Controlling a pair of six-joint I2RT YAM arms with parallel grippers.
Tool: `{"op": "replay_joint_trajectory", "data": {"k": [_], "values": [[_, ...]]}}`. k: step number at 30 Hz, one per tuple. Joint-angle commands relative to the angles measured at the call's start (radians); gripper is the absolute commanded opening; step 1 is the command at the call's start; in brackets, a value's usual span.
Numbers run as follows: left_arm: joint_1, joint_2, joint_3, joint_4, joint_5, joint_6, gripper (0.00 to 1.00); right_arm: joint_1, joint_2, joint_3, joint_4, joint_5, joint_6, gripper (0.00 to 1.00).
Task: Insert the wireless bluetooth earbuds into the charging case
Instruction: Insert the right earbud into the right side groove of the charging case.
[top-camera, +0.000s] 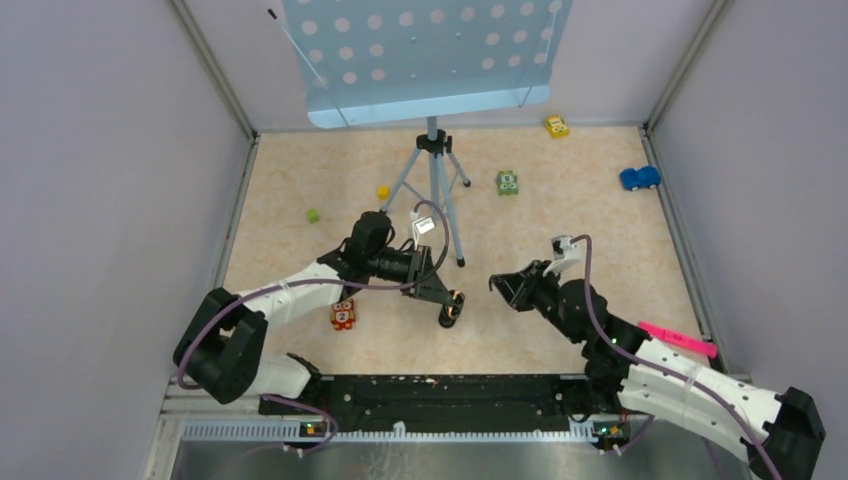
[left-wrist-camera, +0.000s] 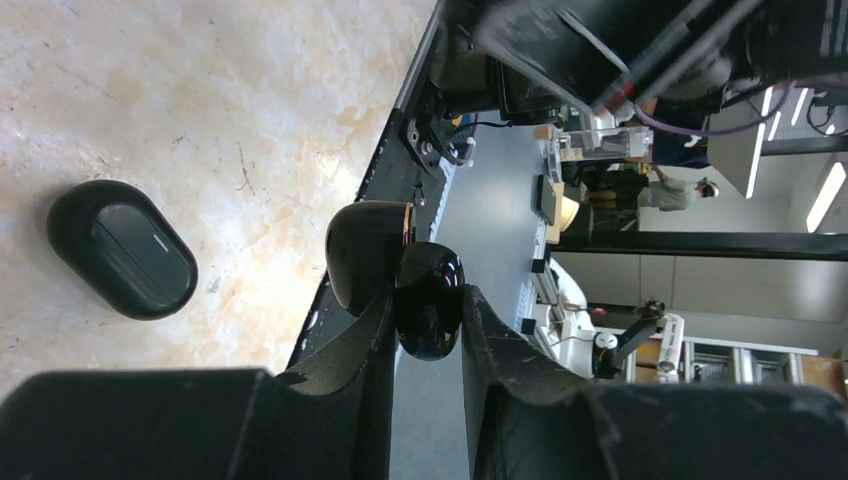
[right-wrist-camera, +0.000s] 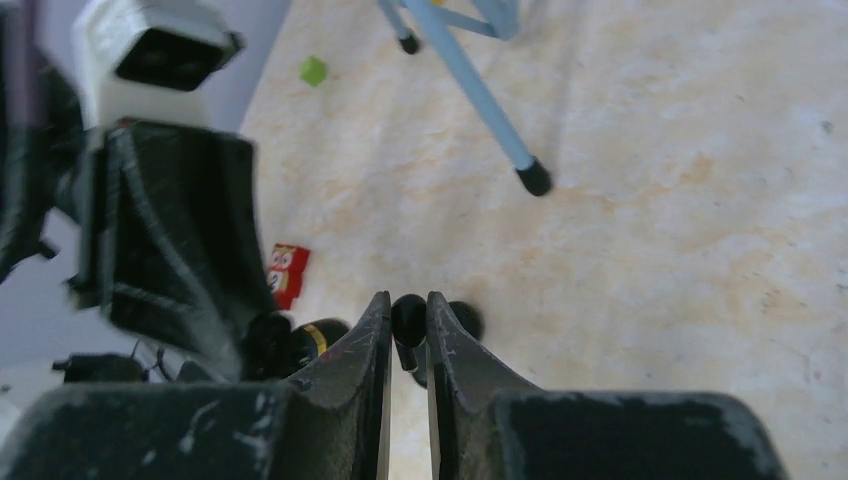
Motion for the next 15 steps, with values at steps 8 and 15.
{"op": "replay_joint_trajectory", "data": {"k": [8,15], "values": [[-0.003,0.011,-0.033,0.248,0.015,-0.267,0.00,0.260,0.009,-0.038,0.408,0.230,-0.198,0.00],[-0.003,-0.009,-0.061,0.314,0.001,-0.347,0.00,0.295,0.132,-0.040,0.571,0.241,-0.220,0.00]]}}
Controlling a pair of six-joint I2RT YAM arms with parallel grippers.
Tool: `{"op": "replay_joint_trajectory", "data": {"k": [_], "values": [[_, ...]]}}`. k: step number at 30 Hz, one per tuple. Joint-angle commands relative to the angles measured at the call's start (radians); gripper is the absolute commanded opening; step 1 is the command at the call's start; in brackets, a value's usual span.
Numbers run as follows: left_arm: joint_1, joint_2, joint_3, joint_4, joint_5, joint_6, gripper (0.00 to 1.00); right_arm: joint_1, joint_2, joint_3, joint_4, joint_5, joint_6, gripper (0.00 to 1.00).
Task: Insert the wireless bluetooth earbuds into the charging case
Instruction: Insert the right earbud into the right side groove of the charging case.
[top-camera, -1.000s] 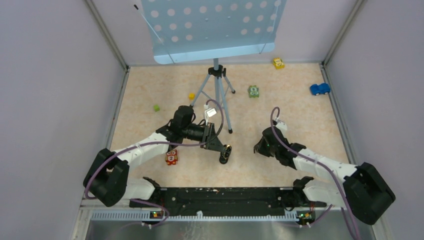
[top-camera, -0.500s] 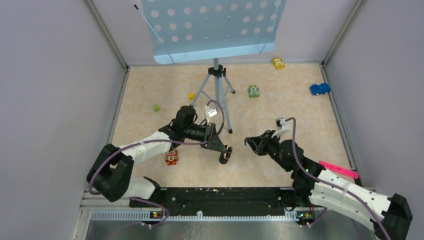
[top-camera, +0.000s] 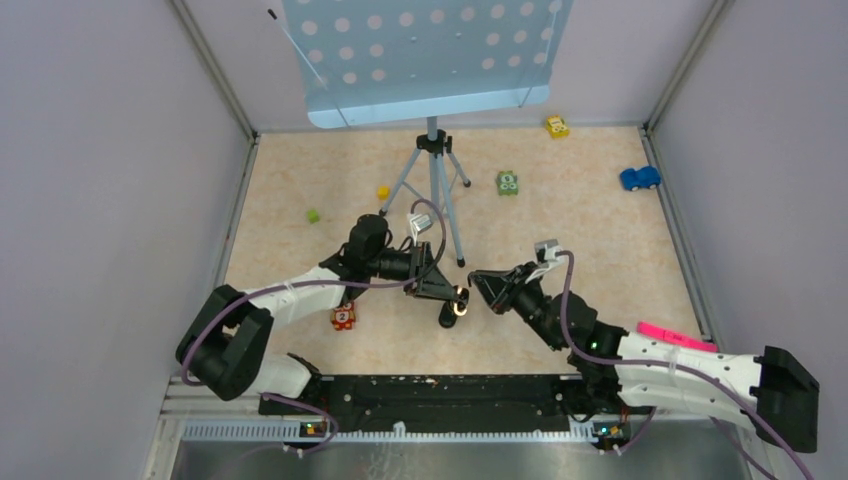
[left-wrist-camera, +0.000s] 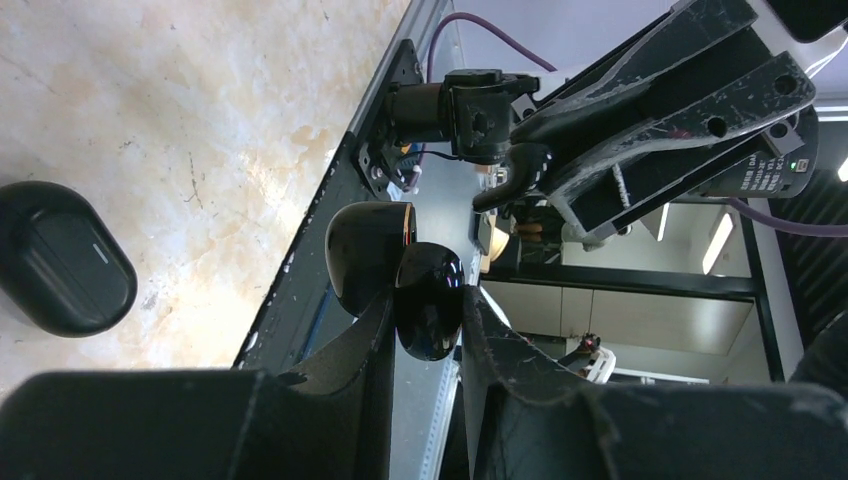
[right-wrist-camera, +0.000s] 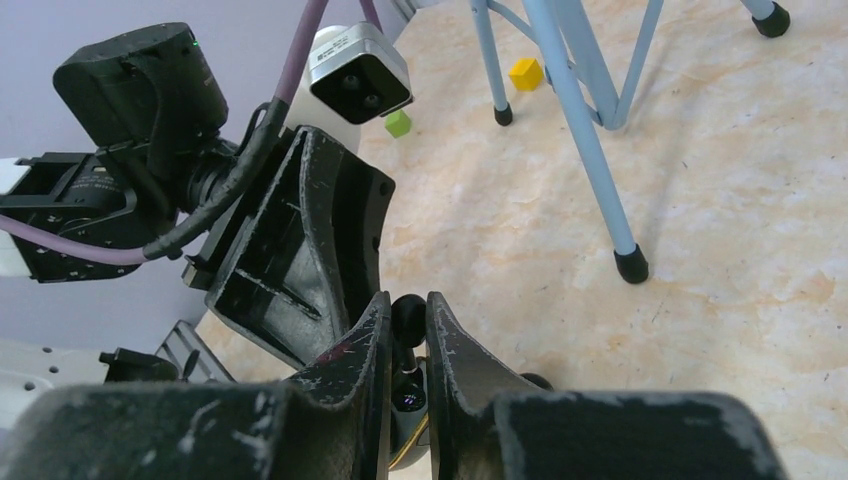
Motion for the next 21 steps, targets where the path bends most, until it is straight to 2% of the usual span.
{"op": "replay_joint_trajectory", "data": {"k": [1,7,21], "values": [[-0.003,-0.041,-0.011,0.096,-0.005,-0.071,0.00,0.021,0.029,-0.013,0.173,0.038,-0.038,0.00],[-0.003,-0.058,-0.020,0.101,-0.014,-0.116,0.00,0.037,0.028,-0.007,0.137,0.074,-0.048,0.00],[-0.003,-0.024,-0.008,0.117,-0.009,-0.176,0.00,0.092,0.021,-0.046,0.186,0.152,-0.056,0.00]]}}
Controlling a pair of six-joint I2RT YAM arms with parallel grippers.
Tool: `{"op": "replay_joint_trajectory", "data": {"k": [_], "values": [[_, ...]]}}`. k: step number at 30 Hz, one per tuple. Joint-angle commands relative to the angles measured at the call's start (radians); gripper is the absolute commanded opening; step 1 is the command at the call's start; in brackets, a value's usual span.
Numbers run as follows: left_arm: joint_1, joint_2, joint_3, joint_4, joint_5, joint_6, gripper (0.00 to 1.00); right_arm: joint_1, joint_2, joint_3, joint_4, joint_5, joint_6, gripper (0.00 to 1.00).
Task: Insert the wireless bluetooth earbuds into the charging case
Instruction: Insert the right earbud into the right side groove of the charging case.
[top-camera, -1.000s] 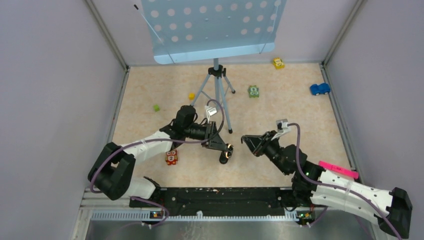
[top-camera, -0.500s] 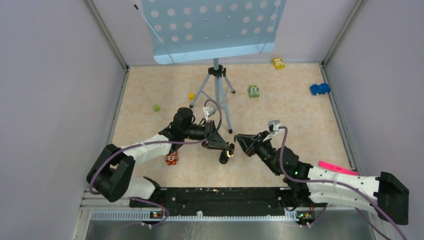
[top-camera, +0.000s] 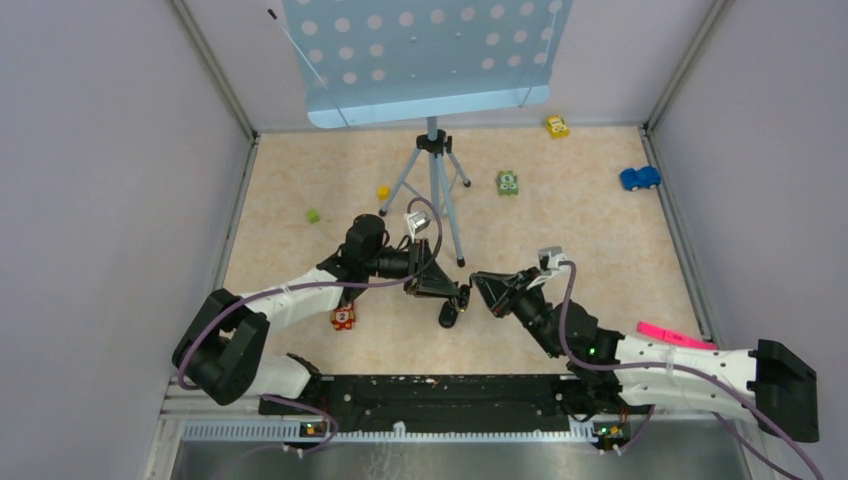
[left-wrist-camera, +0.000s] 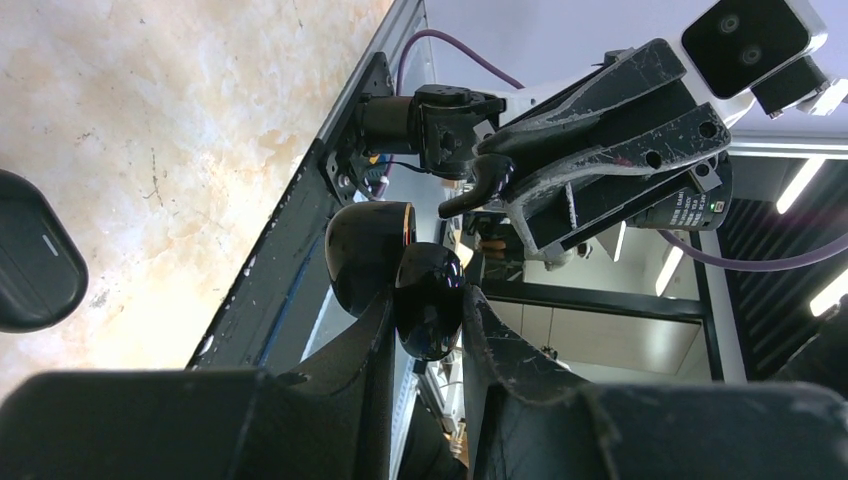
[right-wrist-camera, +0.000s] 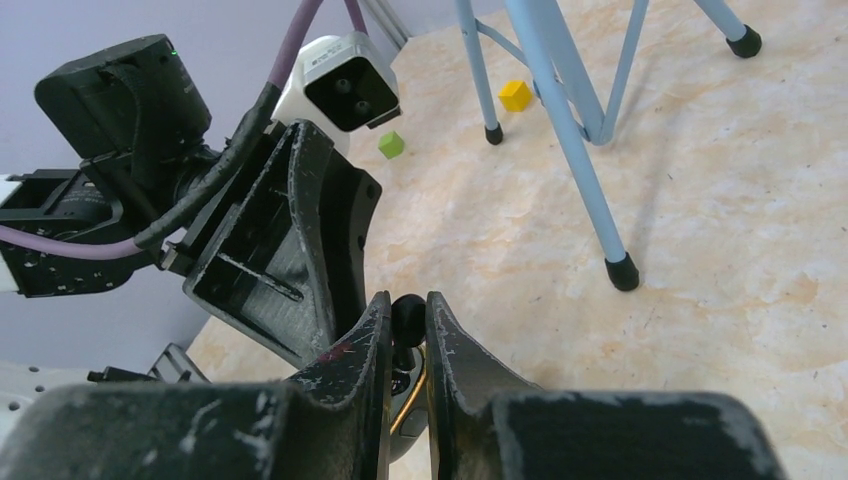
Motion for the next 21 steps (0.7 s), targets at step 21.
{"op": "replay_joint_trajectory", "data": {"k": [21], "values": [[-0.003,0.015,-0.041,0.222,0.033,-0.174,0.00,0.025,0.052,-0.005,0.154,0.019,-0.035,0.00]]}}
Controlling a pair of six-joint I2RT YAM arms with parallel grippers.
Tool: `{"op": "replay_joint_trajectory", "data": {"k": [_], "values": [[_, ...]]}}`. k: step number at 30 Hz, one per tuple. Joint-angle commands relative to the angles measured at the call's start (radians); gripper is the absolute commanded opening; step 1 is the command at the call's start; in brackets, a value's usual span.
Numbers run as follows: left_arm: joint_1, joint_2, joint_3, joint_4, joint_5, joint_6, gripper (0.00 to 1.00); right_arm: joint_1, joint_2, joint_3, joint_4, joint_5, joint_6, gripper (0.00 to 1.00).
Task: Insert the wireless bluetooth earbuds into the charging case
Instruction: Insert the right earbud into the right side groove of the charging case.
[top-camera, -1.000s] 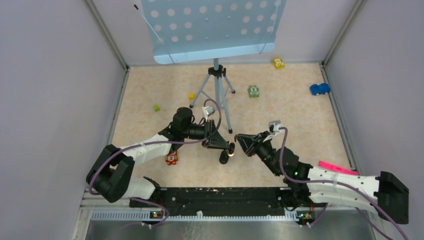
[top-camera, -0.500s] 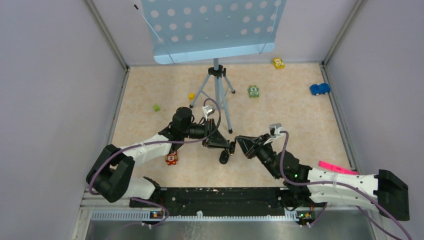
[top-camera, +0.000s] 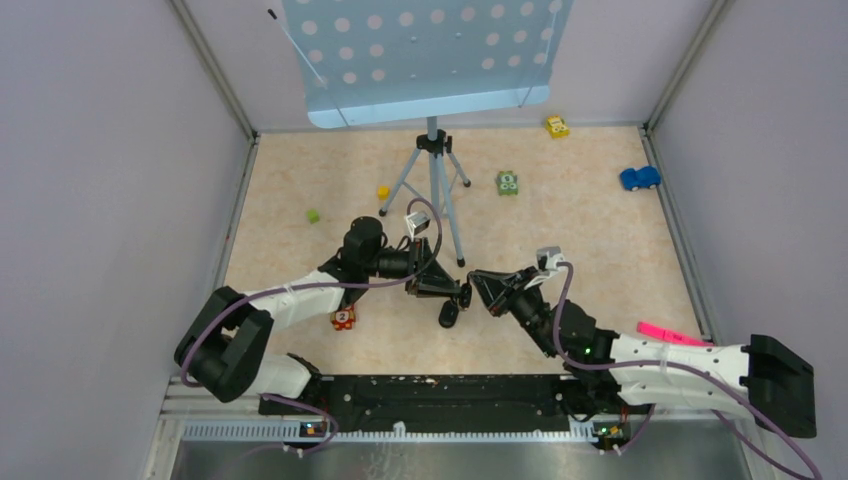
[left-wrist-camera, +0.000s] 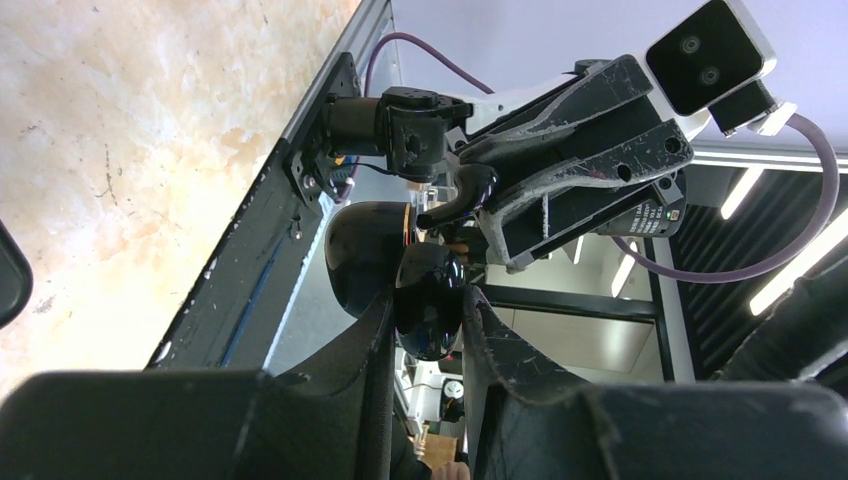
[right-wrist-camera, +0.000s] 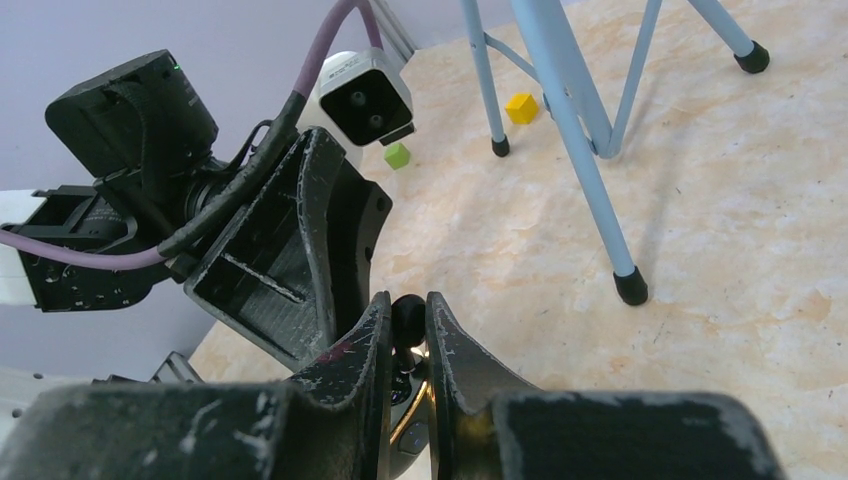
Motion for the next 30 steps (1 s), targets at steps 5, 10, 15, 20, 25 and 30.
{"op": "replay_joint_trajectory", "data": {"k": [5,10,15,20,25,30], "values": [[-0.004,-0.010,-0.017,0.103,0.021,-0.048,0.00,0.016,0.017,-0.007,0.089,-0.001,-0.010,0.00],[-0.004,-0.009,-0.025,0.122,0.020,-0.068,0.00,0.017,0.036,-0.010,0.104,-0.003,-0.003,0.00],[-0.004,-0.009,-0.032,0.147,0.019,-0.085,0.00,0.024,0.046,-0.012,0.101,0.006,0.002,0.00],[-0.002,-0.011,-0.040,0.158,0.017,-0.096,0.00,0.026,0.043,-0.023,0.101,0.011,0.007,0.00],[-0.002,-0.004,-0.049,0.189,0.016,-0.122,0.00,0.033,0.043,-0.025,0.098,0.018,0.004,0.00],[-0.002,0.001,-0.062,0.257,0.017,-0.180,0.00,0.042,0.043,-0.034,0.096,0.025,-0.005,0.00]]}}
